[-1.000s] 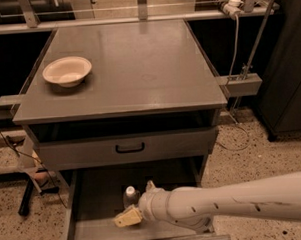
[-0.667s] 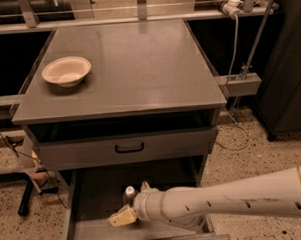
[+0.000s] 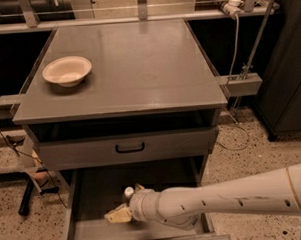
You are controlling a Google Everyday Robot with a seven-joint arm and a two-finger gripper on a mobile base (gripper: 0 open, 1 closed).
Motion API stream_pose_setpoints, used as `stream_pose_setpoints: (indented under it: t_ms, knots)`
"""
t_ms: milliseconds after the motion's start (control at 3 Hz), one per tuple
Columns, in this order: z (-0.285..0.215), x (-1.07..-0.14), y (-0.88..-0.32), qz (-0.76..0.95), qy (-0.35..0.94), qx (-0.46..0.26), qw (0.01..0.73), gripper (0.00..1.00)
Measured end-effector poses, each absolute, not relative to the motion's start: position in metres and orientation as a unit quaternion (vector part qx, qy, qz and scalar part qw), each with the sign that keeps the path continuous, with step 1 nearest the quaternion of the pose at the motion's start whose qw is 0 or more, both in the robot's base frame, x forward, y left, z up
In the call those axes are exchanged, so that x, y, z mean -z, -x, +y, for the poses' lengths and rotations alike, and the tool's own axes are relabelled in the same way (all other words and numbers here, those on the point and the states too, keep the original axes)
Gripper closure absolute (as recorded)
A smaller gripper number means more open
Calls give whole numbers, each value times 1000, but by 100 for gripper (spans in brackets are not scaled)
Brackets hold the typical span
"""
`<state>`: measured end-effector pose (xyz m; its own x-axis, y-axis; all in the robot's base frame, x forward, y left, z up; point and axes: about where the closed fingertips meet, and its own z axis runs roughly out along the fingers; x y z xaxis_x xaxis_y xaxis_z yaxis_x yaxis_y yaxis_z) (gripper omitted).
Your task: Pick blue plastic bottle from middle drawer and place on counter
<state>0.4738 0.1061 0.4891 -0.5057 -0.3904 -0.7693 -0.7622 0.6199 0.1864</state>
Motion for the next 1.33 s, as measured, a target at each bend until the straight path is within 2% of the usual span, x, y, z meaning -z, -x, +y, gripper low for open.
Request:
stream_pose_setpoints:
  t_ms: [1000, 1333]
  knots:
    - [106, -489, -474, 827, 348, -262, 355, 90]
    - [97, -516, -473, 832, 334, -255, 363, 100]
